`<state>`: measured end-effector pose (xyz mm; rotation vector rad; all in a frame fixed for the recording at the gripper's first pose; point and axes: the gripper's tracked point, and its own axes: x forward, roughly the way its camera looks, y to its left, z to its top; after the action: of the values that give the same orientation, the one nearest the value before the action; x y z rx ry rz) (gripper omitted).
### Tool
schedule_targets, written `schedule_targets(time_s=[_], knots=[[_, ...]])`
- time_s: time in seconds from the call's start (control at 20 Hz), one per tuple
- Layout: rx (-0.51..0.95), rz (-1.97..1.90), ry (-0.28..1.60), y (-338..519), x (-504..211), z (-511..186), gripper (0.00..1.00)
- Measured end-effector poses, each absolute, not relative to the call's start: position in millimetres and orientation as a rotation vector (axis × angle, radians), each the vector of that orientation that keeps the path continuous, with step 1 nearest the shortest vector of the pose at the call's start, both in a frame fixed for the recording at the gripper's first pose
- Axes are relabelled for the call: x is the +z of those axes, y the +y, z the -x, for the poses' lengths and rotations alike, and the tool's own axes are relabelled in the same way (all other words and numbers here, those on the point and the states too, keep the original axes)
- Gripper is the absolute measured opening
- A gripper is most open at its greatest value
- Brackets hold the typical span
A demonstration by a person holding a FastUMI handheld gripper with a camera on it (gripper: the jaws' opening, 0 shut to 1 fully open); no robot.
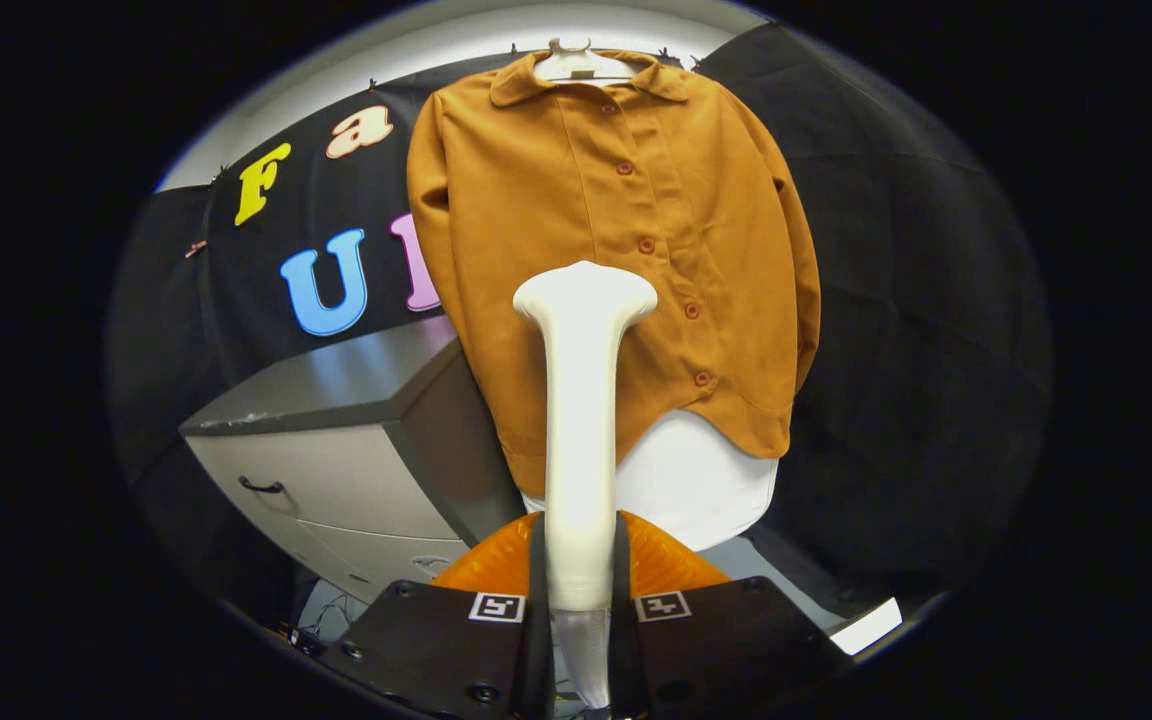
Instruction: Iron the clothes twice with a garment steamer, once on the left side and once on the right side.
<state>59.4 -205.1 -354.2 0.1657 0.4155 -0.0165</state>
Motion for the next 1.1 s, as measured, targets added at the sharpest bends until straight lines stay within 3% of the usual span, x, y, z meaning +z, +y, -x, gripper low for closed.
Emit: schedule_targets(time_s=[0.6, 1.1], knots=[[-0.003, -0.140, 0.091, -230.2, -178.9, -58.1, 0.25], [-0.034, -0.126, -0.090, -274.5, -94.8, -77.5, 0.25]])
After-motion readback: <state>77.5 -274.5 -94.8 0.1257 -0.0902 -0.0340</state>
